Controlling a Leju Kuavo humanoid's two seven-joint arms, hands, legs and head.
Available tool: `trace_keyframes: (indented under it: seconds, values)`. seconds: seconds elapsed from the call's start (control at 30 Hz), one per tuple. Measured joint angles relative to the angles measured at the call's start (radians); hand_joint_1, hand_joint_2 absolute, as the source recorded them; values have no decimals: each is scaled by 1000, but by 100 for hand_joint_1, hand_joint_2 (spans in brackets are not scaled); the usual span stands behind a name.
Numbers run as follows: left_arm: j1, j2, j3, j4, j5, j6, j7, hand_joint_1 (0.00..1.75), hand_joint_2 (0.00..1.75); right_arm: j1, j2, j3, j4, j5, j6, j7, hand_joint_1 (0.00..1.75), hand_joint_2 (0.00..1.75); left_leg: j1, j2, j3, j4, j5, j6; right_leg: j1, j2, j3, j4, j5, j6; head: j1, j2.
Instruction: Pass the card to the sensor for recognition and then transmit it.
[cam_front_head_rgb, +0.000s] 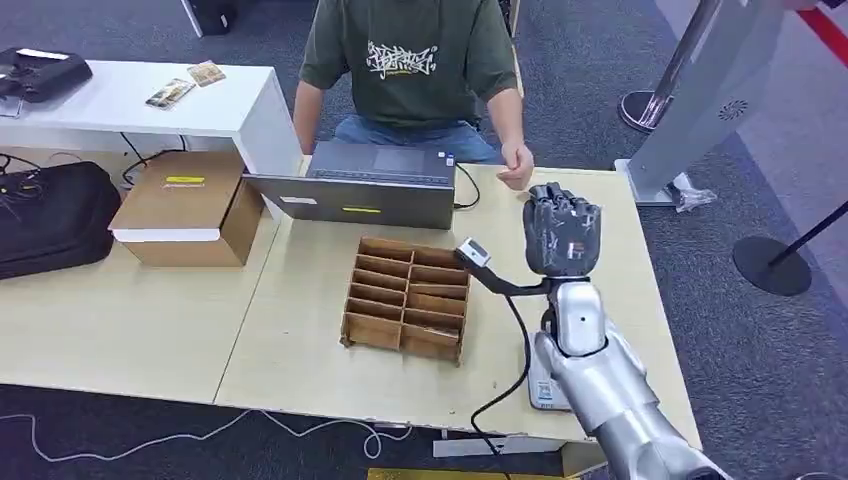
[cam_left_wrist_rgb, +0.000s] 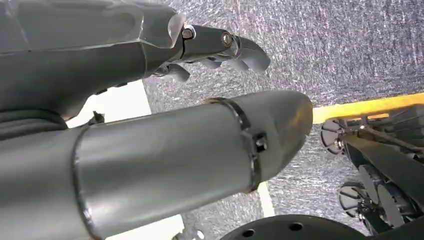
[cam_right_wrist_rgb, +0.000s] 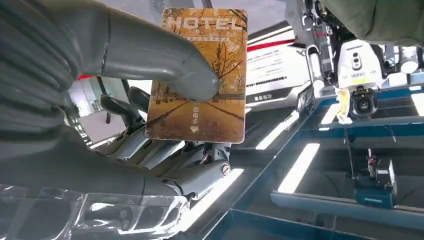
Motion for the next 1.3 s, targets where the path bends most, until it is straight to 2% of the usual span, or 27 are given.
trace_keyframes:
  seconds: [0.23,0.63,0.87,1.3]
  values:
    - [-10,7,0,-1,-6,-1,18,0,0,-120,57,-60,166,-5,0,-40,175,175,0,0,0,0,0,0,0,0,0,0,0,0,0,0]
    - [-11,7,0,-8,-15,0,18,0,0,-282,124,-99,433,0,2,-34,175,175,0,0,0,0,0,0,0,0,0,0,0,0,0,0]
    - [-10,7,0,-8,-12,2,18,0,0,-321,142,-112,518,-1,5,-34,175,175,0,0,0,0,0,0,0,0,0,0,0,0,0,0]
    - [-10,7,0,-8,0,0,18,0,0,-330,153,-137,567,0,4,-48,175,175,0,0,0,0,0,0,0,0,0,0,0,0,0,0]
